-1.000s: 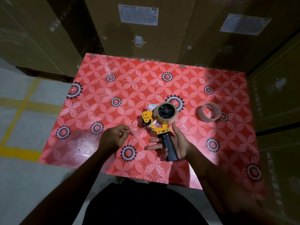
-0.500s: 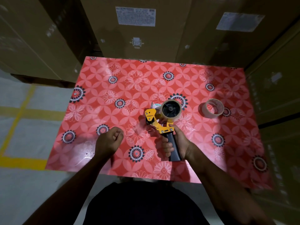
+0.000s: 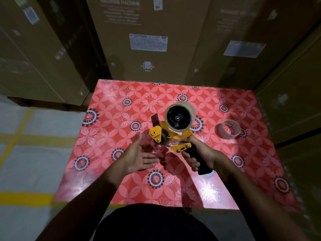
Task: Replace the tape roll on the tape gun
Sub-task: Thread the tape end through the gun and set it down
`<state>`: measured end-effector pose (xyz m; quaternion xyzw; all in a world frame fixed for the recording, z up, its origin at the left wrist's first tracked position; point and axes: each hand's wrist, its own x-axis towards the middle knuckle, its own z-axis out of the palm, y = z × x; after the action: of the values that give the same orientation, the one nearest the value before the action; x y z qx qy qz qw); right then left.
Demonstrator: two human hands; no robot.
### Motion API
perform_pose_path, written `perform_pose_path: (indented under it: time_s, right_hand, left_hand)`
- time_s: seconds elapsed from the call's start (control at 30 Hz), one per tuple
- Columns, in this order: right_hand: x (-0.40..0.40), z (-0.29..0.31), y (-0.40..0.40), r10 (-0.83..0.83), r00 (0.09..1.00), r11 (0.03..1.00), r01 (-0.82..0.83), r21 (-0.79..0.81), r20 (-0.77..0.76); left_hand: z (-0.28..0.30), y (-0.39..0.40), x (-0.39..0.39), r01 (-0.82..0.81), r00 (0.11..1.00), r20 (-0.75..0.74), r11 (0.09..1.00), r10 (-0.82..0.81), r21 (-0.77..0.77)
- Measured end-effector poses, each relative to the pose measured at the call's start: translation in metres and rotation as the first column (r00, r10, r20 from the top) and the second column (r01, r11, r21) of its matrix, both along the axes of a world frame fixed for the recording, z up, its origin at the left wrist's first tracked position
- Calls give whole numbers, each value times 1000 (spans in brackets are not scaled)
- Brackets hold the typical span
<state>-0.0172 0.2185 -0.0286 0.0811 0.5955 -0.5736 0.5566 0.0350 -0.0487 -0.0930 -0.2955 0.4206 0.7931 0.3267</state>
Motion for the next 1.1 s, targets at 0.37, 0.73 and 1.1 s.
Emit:
perform_pose_path:
  time_s: [0.37,0.73,1.1]
  right_hand:
    - [-12,6,8,36,998,998,-33,59,-59]
    - [-22,-12,14,79,991,993,-68,99,-106]
    - [-45,-19,-76,196,959,979,-177,105,-203]
  left_hand:
    - [0,-2,-12,-234,969,-47,962,242,142]
    - [-10,-14,-13,-364,931,-29,915,364,-175]
    - [-6,-87,-10,-545,836,-201,734,510,-405]
